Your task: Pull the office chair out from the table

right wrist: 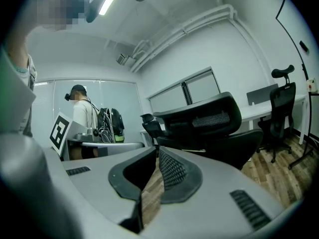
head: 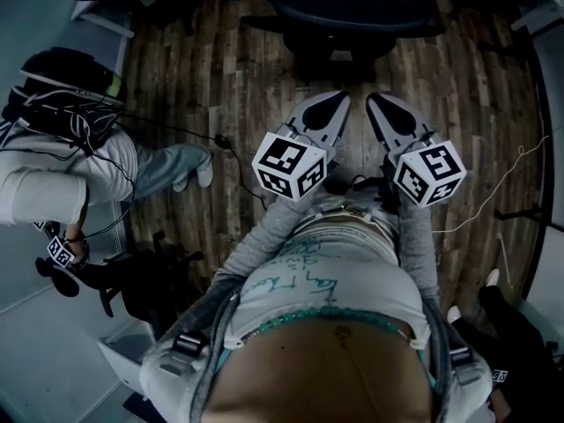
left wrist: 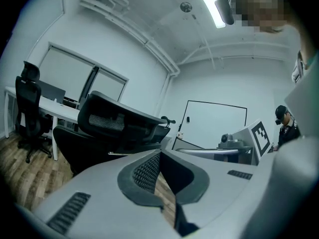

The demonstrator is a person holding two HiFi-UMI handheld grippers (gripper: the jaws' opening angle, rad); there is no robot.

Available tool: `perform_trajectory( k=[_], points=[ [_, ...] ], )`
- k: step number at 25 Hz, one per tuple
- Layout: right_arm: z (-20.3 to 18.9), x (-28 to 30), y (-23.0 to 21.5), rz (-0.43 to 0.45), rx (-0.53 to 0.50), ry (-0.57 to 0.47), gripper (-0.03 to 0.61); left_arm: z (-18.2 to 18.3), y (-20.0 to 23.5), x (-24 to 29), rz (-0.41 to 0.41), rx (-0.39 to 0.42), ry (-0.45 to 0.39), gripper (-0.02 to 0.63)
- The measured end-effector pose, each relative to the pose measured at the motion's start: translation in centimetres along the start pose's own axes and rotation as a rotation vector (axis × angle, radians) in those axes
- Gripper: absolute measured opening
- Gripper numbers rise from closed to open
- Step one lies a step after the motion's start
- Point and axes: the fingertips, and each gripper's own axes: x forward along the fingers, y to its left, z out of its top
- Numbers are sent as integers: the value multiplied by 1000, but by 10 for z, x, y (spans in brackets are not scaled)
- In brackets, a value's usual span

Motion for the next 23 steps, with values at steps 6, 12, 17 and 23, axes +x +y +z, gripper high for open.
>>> perform_trajectory(
  k=[6,12,17,23],
  points=[
    [2,12,3,7,5,2,32,3,11,0,-3,-3,-2,11],
    [3,7,10,20,-12,12,32,7,4,-4,1,2,-10,11],
    [4,15,11,20,-18,24,32,7,14,-4,0,-11,-7,11],
    [0,10,12,15,-18,32,32,4,10,-8,0,-12,-10,11]
  ],
)
